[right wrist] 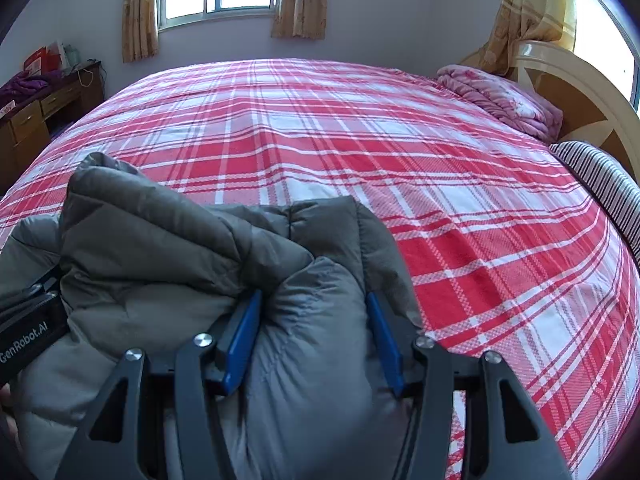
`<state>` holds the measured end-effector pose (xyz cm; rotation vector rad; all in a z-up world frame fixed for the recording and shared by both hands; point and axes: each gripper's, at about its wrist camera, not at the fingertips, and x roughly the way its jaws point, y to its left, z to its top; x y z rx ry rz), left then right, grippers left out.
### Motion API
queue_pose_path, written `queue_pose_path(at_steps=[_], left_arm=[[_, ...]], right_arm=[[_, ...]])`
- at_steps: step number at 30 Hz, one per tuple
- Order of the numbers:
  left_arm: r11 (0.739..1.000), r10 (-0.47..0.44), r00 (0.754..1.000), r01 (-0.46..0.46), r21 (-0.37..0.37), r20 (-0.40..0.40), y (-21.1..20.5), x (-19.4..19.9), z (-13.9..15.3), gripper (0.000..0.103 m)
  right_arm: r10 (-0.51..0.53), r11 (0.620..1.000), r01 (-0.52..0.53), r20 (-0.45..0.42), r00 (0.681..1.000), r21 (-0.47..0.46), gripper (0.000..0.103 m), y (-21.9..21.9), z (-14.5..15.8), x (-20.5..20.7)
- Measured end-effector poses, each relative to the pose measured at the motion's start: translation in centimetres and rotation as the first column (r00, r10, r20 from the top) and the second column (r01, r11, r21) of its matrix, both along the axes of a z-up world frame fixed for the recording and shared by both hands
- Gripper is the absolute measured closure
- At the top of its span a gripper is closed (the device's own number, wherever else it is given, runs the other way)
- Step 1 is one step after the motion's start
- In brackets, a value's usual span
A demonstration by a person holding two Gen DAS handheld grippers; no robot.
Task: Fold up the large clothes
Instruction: 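Hold the rolled jacket bundle with both grippers and press it together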
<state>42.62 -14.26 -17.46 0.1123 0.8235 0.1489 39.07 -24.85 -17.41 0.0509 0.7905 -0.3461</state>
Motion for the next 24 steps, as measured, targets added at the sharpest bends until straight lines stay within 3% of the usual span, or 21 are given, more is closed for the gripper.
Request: queue_pose_path(at_steps=[24], left_arm=[[1.000,0.013,1.000,-0.013,0.019,0.025,-0.19,-0.20,-0.25,0.001]], right_arm=[[-0.005,1.000,0.005,-0.008,1.000,0.007,0.046,0.06,-0.27,0.06]])
